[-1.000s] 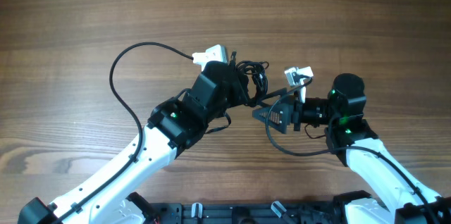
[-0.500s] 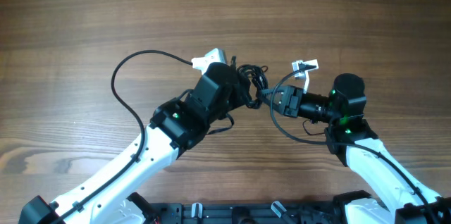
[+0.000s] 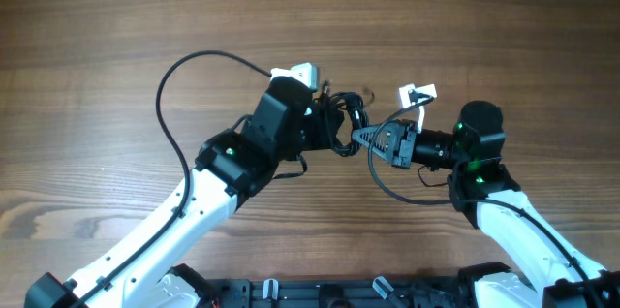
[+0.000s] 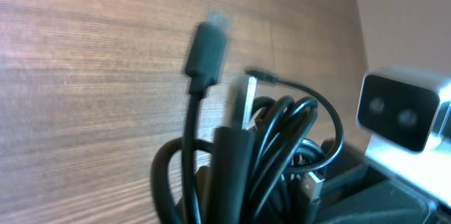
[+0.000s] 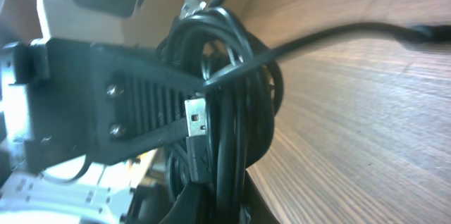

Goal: Untangle cables

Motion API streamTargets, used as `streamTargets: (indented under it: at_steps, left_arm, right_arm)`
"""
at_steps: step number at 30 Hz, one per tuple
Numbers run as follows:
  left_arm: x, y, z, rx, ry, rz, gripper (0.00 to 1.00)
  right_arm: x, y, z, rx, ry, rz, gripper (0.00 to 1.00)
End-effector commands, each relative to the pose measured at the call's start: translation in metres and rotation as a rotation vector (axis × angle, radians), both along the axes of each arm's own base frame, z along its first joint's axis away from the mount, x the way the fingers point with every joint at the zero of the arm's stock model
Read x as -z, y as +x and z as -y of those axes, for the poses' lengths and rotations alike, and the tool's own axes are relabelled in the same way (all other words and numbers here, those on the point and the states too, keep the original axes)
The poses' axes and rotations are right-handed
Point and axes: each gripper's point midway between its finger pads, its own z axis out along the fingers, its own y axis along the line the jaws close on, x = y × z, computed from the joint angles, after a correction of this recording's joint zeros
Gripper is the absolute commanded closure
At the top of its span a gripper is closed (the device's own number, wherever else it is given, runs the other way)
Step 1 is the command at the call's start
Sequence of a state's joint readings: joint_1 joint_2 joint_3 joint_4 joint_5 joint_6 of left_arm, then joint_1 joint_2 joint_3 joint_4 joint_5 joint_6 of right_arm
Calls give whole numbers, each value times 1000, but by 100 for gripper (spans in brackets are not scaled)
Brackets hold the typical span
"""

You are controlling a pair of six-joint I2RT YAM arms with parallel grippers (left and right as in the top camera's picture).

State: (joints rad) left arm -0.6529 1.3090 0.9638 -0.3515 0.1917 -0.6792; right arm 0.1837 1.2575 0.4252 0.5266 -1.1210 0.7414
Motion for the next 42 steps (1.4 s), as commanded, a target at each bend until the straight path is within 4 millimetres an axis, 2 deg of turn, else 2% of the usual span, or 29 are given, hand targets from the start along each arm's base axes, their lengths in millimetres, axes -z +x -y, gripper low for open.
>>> streamTargets:
  at_steps: [1,3,8,9,10,11,12,15,19,21,22,24,28,32,38,42]
  left_arm:
    - [-6,4,-12,115,73,105,96]
    - [-7,9,-17,96,72,111,96]
    - [-7,11,-18,137,107,157,96]
    - [-8,11,-18,135,105,158,96]
    - [-8,11,-18,118,92,143,96]
    - [-8,11,-18,97,75,122,96]
    - [-8,11,-19,97,77,123,96]
    - [-5,15,-25,48,92,107,96]
    - [-5,7,-18,48,31,46,96]
    - [-3,3,-16,67,27,30,96]
    - [-1,0,-16,73,30,17,96]
    - [-1,-5,-13,99,13,-2,96]
    - [-9,-18,2,190,-66,-25,96]
    - [-8,-32,7,258,-89,-62,96]
    - [0,-63,22,399,-59,-85,96]
    - [-1,-67,26,419,-58,-76,96]
  right_arm:
    - [-14,-28,-2,-184,46,95,96]
    - [-16,-32,0,-214,59,103,96]
    - [-14,-33,1,-221,53,134,83]
    - [-11,-30,1,-200,41,130,77]
    - [-5,-23,2,-152,19,105,50]
    - [2,-14,4,-92,-9,76,17]
    - [12,-2,8,-11,-51,41,0]
    - [21,14,15,105,-81,-37,0]
    - [0,22,10,125,-22,2,2]
    - [-10,22,5,114,-11,66,9]
    - [-11,23,4,122,-12,75,15]
    - [-10,25,2,134,-18,77,20]
    - [-10,19,-6,106,-16,75,35]
    - [-12,19,-7,107,0,53,59]
    - [-38,21,-8,110,77,96,67]
    - [-33,11,-11,50,60,108,85]
